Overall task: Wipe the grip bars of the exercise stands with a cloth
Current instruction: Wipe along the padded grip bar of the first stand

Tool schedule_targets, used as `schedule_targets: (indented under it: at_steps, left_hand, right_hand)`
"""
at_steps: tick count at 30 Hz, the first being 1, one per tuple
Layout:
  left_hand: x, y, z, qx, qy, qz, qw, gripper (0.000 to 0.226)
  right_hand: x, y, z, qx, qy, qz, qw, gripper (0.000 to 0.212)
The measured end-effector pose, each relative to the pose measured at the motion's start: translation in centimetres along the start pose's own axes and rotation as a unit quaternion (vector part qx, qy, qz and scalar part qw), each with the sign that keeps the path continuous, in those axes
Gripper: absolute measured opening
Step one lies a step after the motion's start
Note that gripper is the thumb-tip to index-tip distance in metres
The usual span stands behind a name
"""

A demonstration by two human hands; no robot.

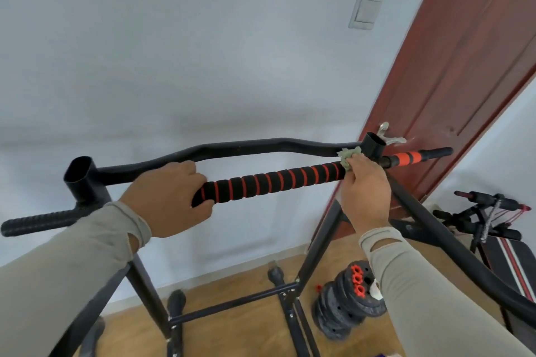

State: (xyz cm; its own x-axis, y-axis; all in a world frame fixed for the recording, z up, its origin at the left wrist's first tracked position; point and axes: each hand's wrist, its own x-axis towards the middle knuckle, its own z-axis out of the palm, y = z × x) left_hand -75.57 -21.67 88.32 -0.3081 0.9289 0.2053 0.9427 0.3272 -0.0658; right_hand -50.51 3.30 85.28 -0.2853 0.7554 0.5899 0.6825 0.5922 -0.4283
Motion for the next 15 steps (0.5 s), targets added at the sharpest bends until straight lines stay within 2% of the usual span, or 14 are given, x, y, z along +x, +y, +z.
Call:
schedule_targets:
  at_steps: [2, 4, 7, 12, 15]
  left_hand:
    - [-1.1, 0.9, 1.1, -0.042, 0.038, -0.034, 0.998, 0.046]
    - [-1.7, 1.4, 1.6, -0.066, 0.072, -0.047, 0.994, 0.063]
    - [-1.5, 0.9, 1.2, -0.067, 0.051, -0.059, 0.995, 0.076]
    - [-0.8, 0.9, 0.6, -0.099, 0.045, -0.087, 0.99, 0.041]
    - [-0.4, 0.1, 0.7, -0.101, 0.029, -0.096, 0.99, 0.042]
  right_hand:
    - [-1.7, -2.5, 0.6, 0.014, 0.004, -0.026, 1.0, 0.018]
    - [-3.7, -5.8, 0.8, 0.051, -0.004, -0.06, 0.997, 0.015]
    - [-6.7, -11.3, 1.8, 0.094, -0.028, -0.125, 0.987, 0.012]
    - [-11.8, -18.6, 4.2, 0.162, -0.059, -0.227, 0.958, 0.02]
    - [-10.7, -17.1, 4.4, 0.132, -0.065, -0.284, 0.947, 0.025]
